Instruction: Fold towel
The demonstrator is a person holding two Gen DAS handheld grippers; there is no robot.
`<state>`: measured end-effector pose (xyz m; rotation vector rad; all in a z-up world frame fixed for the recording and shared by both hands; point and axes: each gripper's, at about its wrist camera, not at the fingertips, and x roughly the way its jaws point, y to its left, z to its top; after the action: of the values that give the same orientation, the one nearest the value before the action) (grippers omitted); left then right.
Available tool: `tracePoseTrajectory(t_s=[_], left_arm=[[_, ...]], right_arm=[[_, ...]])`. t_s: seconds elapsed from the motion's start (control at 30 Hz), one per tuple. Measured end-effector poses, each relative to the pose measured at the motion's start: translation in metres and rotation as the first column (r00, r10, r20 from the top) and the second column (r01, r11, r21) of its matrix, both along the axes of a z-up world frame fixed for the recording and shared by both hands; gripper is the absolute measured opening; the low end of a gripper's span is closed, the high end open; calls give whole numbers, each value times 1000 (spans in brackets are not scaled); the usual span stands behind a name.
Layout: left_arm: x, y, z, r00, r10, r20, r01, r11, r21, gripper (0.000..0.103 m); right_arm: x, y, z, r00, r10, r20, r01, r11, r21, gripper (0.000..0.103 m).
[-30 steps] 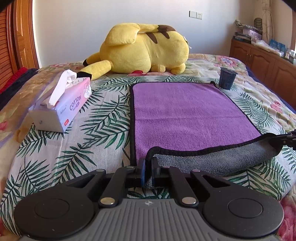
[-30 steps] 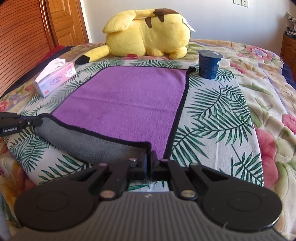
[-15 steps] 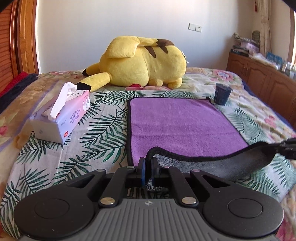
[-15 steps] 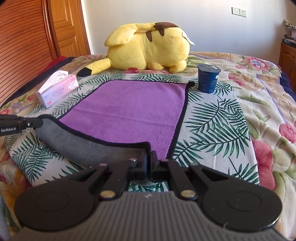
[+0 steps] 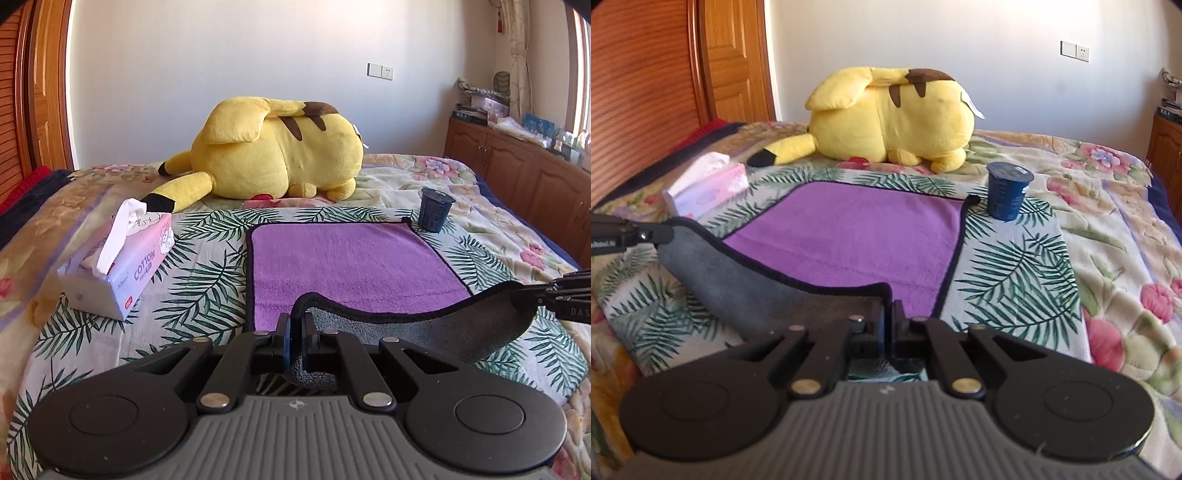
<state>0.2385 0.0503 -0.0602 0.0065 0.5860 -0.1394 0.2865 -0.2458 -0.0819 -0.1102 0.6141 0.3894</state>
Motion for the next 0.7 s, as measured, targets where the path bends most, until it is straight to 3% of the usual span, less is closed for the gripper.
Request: tracePoseTrajectory(t_s=[0.7], left_arm=[[30,4,1,1000,-13,7,13,1000,6,0]], right_arm=[[23,3,4,999,15,34,-14,1000,-23,4]])
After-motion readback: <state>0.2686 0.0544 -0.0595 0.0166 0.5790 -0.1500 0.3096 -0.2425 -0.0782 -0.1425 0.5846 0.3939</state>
